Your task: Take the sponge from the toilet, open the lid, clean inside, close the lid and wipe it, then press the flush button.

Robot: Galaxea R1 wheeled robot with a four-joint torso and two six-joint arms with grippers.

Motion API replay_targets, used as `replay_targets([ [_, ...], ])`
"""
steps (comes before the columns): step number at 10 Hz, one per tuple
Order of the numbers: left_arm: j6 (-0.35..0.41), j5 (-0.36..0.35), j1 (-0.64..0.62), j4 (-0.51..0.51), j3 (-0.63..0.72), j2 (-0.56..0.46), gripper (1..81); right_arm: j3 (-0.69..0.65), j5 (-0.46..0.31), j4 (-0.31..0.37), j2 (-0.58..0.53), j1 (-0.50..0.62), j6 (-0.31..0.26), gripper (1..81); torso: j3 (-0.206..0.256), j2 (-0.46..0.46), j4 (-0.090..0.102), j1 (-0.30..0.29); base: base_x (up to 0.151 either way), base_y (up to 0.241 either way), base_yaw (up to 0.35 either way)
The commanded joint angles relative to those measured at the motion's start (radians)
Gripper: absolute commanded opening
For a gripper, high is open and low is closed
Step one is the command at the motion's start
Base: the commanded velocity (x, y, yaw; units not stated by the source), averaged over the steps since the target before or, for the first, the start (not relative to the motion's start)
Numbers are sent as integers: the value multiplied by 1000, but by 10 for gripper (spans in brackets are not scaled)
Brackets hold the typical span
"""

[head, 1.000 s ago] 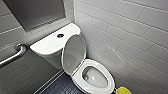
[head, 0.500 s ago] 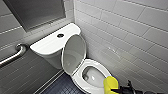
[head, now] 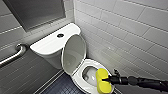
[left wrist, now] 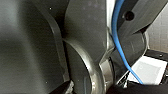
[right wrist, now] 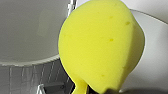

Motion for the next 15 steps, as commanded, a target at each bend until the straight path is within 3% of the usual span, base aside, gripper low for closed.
replay_targets([
  [1,7,85,37,-6,20,4,811,-236,-156,-20,162,197,4,10,0,0,0,0,0,0,0],
  [8,1,85,37,-10,9,-7,811,-611,-138,-29,444,309,4,10,0,0,0,0,0,0,0],
  [10,-1,87,40,-11,11,-11,811,-712,-95,-23,499,317,7,10,0,0,0,0,0,0,0],
  [13,-2,86,50,-13,11,-19,811,-774,-36,-16,543,279,25,10,0,0,0,0,0,0,0],
  [15,-4,85,55,-13,11,-19,811,-796,-20,-15,527,248,67,10,0,0,0,0,0,0,0],
])
